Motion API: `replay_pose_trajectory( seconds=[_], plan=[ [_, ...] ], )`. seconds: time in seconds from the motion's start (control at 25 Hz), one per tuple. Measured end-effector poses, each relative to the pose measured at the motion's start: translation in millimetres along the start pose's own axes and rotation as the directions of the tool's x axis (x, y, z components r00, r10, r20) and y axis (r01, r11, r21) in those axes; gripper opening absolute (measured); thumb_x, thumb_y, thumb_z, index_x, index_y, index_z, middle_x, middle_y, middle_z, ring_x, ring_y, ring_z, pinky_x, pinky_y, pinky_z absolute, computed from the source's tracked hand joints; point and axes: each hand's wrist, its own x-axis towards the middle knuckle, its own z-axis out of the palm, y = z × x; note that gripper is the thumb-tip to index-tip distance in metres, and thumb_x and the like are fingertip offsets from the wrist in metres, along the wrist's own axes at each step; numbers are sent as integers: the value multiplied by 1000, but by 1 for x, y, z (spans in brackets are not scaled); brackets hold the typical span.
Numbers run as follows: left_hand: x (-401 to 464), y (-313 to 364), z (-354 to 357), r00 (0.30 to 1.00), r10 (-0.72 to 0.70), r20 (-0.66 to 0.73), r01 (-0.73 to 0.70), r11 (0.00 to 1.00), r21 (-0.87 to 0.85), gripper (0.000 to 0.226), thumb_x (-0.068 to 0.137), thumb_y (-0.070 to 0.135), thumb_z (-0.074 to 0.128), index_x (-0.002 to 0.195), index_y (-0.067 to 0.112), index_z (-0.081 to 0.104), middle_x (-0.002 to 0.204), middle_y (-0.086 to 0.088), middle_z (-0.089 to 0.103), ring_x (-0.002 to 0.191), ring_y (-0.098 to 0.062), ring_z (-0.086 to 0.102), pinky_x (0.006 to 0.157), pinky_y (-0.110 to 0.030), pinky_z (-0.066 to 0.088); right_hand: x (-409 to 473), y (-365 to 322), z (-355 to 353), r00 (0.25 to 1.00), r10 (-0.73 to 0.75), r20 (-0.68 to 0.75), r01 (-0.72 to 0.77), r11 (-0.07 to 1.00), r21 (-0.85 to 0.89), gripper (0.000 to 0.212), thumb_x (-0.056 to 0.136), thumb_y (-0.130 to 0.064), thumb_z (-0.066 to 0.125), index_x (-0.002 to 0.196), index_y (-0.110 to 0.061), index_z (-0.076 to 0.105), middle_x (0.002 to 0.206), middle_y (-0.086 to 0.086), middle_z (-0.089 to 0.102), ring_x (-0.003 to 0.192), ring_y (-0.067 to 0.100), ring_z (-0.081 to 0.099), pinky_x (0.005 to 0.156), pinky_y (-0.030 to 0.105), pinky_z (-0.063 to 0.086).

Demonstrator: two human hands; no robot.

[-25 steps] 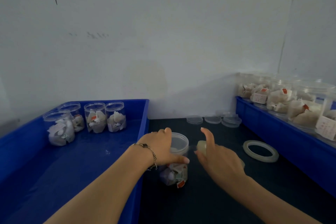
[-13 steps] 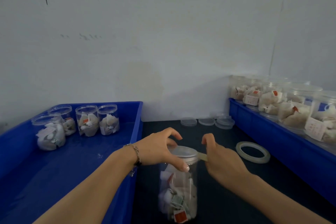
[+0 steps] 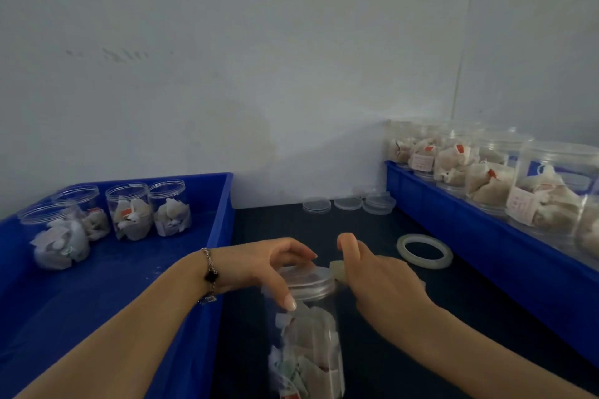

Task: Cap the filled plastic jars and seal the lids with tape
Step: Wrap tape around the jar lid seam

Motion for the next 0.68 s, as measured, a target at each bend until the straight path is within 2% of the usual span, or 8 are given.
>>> replay_pose_trajectory(
  seconds=[0.16, 0.24, 0.32, 0.4, 0.44, 0.52, 0.6, 0.68],
  plan=[
    [2, 3, 3, 994, -24, 104, 11, 993, 121, 84, 49, 34, 79, 123, 43, 41, 134, 17, 46, 125, -5, 45, 101, -25, 42, 4, -6, 10, 1000, -13, 18, 12, 999, 31, 63, 85, -7, 61, 128, -22, 16, 113, 3, 49, 75, 16, 51, 60, 28, 37],
    [-2, 8, 4, 994, -25, 102, 5, 982, 188, 76, 52, 39, 76, 121, 52, 45, 137, 19, 43, 126, -6, 43, 99, -25, 40, 6, -12, 15, 1000, 9, 9, -10, 999, 52, 65, 86, -10, 62, 128, -23, 15, 113, 2, 48, 79, 16, 56, 61, 27, 41],
    [-7, 14, 2, 995, -66, 79, 38, 949, 313, 71, 59, 39, 73, 120, 60, 44, 145, 22, 27, 133, -7, 29, 103, -25, 28, 8, -16, 20, 998, 61, -14, -59, 995, 80, 66, 85, -13, 64, 126, -25, 13, 116, 2, 47, 87, 17, 60, 65, 27, 47],
    [-13, 19, -1, 988, -142, 64, 98, 887, 451, 77, 66, 35, 70, 131, 58, 36, 150, 19, 16, 136, -9, 18, 106, -29, 20, 10, -19, 23, 995, 96, -30, -92, 988, 125, 64, 86, -16, 63, 124, -27, 13, 116, 2, 47, 89, 17, 59, 66, 29, 47],
    [-15, 21, -1, 985, -155, 79, 101, 880, 464, 79, 69, 33, 69, 136, 53, 34, 151, 14, 21, 136, -11, 23, 108, -30, 23, 10, -21, 23, 994, 102, -38, -96, 986, 136, 63, 86, -17, 63, 123, -27, 13, 115, 1, 46, 88, 17, 58, 65, 29, 46],
    [-16, 25, 7, 991, -123, 52, 92, 913, 398, 72, 70, 42, 68, 136, 40, 39, 135, 11, 43, 121, -8, 45, 102, -28, 40, 10, -23, 23, 993, 105, -56, -96, 986, 134, 63, 87, -19, 63, 122, -28, 11, 113, 2, 46, 88, 17, 58, 66, 29, 46],
    [-11, 24, 19, 993, -69, -95, 101, 913, 396, 63, 68, 62, 67, 121, 37, 45, 120, 14, 50, 106, -3, 52, 91, -22, 46, 10, -26, 27, 995, 86, -52, -79, 989, 121, 69, 86, -19, 63, 121, -30, 5, 116, 3, 47, 91, 20, 61, 70, 31, 51],
    [-2, 20, 26, 983, -15, -182, 96, 889, 447, 47, 71, 64, 66, 105, 38, 45, 112, 15, 51, 99, -1, 53, 82, -19, 46, 13, -24, 29, 998, 65, -28, -60, 984, 169, 67, 85, -23, 65, 118, -32, 7, 111, 1, 51, 86, 17, 62, 66, 28, 51]
  ],
)
